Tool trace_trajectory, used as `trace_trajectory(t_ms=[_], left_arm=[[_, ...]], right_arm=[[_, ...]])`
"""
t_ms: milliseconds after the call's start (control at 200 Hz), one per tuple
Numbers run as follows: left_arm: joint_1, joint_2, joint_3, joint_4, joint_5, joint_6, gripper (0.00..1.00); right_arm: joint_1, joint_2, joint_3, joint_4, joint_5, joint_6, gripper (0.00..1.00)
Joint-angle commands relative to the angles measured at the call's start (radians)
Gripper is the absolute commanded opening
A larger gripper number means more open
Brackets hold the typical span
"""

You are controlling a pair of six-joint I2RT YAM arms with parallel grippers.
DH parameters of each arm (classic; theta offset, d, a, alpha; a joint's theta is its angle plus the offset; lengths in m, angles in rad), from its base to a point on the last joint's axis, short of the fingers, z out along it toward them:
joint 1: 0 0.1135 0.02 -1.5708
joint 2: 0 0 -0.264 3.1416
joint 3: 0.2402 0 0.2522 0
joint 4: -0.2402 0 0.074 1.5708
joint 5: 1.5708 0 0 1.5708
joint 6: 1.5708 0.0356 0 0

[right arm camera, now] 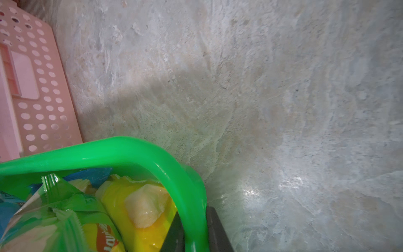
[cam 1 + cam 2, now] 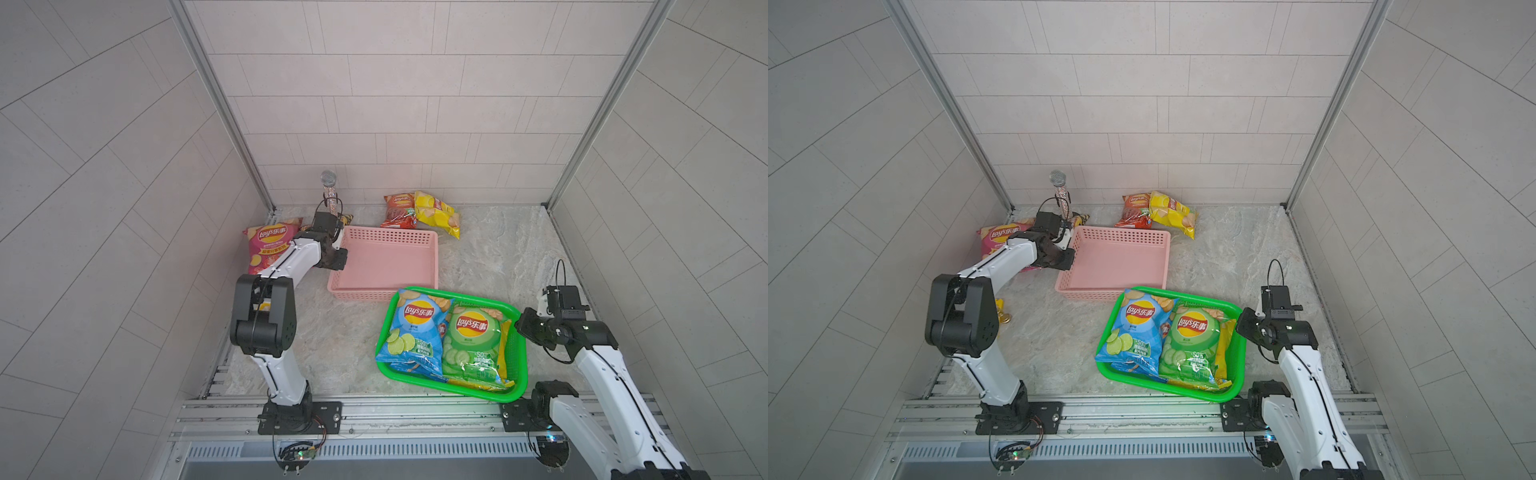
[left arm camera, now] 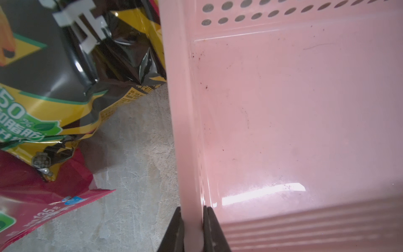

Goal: Put the potato chips into the basket
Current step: Move the basket to the center of the board.

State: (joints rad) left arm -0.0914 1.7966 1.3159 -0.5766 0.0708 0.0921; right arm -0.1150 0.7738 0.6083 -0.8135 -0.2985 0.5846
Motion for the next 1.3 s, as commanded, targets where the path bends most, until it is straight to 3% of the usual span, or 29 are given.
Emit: trace_trajectory(t_ms=[0, 580, 971, 1296], left_arm=[[0.01, 0.004, -0.05, -0.135, -0.047, 0.084, 0.04], [0.01, -0.012, -0.072, -0.132, -0.045, 0.092, 0.04], [0.009, -0.015, -0.079, -0.144, -0.047, 0.104, 0.04], [0.009, -0.08, -0.152, -0.17, 0.024, 0.156, 0.04]], right_arm=[[-0.097, 0.006, 0.032, 0.087, 0.157, 0.123, 0.05], [-0.359, 0.009, 0.065, 0.084, 0.097, 0.067, 0.01], [-0.42, -0.102, 0.054, 0.073, 0.179, 0.138, 0.0], [-0.421, -0.127, -0.06, 0.164, 0.203, 0.232, 0.0]])
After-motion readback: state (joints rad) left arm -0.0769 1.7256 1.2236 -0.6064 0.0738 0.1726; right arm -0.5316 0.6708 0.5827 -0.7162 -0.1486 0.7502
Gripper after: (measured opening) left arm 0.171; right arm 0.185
